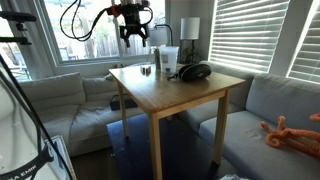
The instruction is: Pick up the two wooden blocks from the black glasses case and put them on the table
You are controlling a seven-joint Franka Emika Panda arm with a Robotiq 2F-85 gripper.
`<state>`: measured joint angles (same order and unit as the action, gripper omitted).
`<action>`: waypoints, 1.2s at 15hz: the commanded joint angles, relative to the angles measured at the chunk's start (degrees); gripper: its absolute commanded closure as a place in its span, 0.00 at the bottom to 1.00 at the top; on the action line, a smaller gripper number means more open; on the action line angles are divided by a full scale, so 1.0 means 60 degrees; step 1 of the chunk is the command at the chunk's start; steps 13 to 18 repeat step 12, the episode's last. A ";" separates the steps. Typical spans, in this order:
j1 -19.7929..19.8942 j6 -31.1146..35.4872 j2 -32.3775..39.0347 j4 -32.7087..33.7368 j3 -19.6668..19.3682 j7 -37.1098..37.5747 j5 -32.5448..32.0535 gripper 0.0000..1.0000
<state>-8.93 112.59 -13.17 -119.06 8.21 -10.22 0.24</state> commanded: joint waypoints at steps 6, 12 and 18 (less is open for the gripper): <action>0.0540 0.0251 -0.1404 -0.0682 -0.0560 0.0651 -0.0138 0.00; 0.0476 0.0251 -0.1277 -0.0681 -0.0503 0.0650 -0.0135 0.00; 0.0476 0.0251 -0.1277 -0.0681 -0.0503 0.0650 -0.0135 0.00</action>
